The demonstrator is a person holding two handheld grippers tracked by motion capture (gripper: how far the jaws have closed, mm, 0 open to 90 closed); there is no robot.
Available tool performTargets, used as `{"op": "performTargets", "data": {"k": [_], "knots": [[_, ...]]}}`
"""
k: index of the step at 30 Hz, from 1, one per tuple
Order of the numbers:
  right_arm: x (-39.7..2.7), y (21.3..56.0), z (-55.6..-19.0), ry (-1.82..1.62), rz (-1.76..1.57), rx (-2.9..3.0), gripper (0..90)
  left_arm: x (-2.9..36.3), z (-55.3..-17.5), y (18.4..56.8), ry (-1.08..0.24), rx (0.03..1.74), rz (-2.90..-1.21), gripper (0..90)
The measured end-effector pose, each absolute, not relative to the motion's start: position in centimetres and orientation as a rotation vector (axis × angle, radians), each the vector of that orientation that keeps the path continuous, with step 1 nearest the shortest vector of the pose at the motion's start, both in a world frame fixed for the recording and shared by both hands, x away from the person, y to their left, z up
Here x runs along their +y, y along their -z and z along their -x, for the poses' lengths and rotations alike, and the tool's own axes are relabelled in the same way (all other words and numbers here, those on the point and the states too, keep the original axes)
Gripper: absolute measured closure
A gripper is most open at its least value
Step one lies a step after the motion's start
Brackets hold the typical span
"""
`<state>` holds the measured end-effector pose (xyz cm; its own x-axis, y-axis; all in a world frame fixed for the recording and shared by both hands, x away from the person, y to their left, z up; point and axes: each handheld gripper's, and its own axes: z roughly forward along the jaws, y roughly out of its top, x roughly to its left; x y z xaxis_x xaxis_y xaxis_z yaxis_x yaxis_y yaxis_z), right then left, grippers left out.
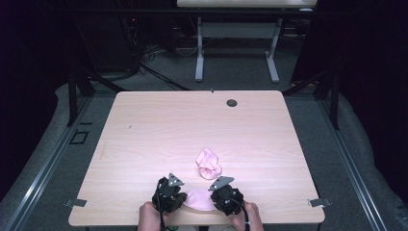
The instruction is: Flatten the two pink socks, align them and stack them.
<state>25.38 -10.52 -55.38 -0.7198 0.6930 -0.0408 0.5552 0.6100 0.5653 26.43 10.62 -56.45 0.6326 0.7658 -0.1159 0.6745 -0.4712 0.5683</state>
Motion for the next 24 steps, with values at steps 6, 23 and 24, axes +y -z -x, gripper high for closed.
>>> {"op": "performTargets", "data": {"k": [6,23,24], "knots": [[-13.2,54.6,-25.0,-0.787,-1.096,2.525,85.4,10.7,-26.3,56.5,-0.206,1.124,-2.268,88.3],[-18.9,54.0,-24.6,-0.841,-1.299,2.391,52.7,10.9,-26.1,56.1,-0.265,1.127,-2.247,65.9],[-18.5,54.0,-25.0,-0.842,-1.280,2.399,49.1,10.8,-26.1,56.1,-0.267,1.128,-2.249,66.0]]}}
